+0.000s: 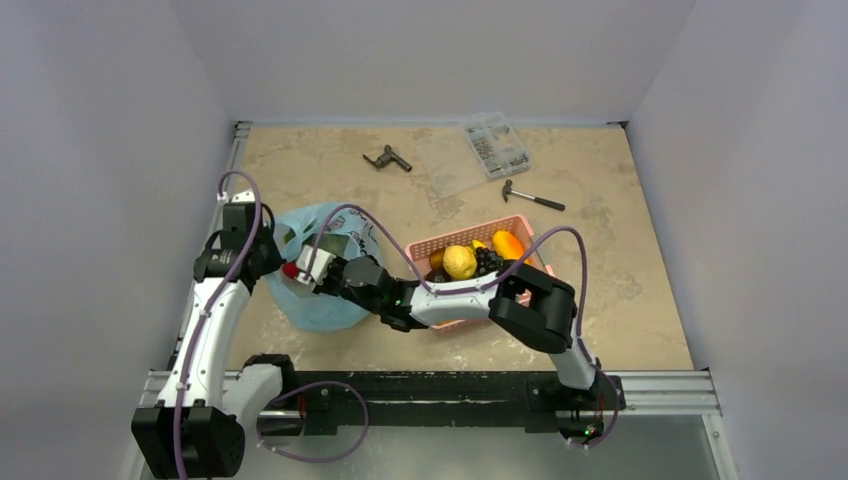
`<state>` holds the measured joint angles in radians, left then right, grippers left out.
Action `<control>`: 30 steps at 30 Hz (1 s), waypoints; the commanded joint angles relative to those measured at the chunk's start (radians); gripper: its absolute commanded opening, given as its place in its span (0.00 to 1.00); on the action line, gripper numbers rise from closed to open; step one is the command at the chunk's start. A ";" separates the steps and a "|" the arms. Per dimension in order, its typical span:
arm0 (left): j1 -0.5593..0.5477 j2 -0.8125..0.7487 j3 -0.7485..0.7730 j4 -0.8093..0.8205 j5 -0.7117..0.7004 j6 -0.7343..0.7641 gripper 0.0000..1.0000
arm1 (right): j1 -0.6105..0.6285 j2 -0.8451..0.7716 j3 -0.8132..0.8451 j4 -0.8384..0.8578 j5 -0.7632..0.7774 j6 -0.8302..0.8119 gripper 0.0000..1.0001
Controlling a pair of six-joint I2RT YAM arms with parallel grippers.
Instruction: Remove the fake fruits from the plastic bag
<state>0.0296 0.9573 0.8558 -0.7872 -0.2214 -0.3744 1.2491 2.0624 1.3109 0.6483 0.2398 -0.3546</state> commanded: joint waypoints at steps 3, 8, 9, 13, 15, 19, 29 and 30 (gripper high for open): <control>-0.006 -0.037 0.021 0.013 0.090 0.044 0.00 | -0.012 -0.097 -0.048 0.081 -0.096 0.184 0.00; -0.008 -0.045 0.017 0.010 0.032 0.020 0.00 | -0.011 -0.030 0.012 0.003 -0.191 0.258 0.10; -0.008 -0.041 0.018 0.008 0.039 0.022 0.00 | -0.010 -0.016 0.025 -0.022 -0.207 0.281 0.18; -0.011 -0.028 0.019 0.012 0.078 0.033 0.00 | 0.017 -0.003 0.096 -0.246 -0.056 0.346 0.46; -0.014 -0.024 0.016 0.020 0.103 0.036 0.00 | 0.049 0.001 0.183 -0.451 0.133 0.370 0.53; -0.014 -0.024 0.025 0.023 0.135 0.034 0.00 | 0.056 -0.008 0.298 -0.807 0.272 0.498 0.59; -0.030 -0.050 0.013 0.026 0.161 0.027 0.00 | 0.057 -0.136 0.114 -0.918 0.256 0.682 0.54; -0.030 -0.046 0.010 0.029 0.179 0.023 0.00 | 0.056 -0.137 0.102 -0.922 0.266 0.700 0.53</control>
<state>0.0044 0.9154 0.8558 -0.7860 -0.0906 -0.3553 1.3079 1.9495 1.4479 -0.1802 0.4450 0.2356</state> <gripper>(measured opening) 0.003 0.545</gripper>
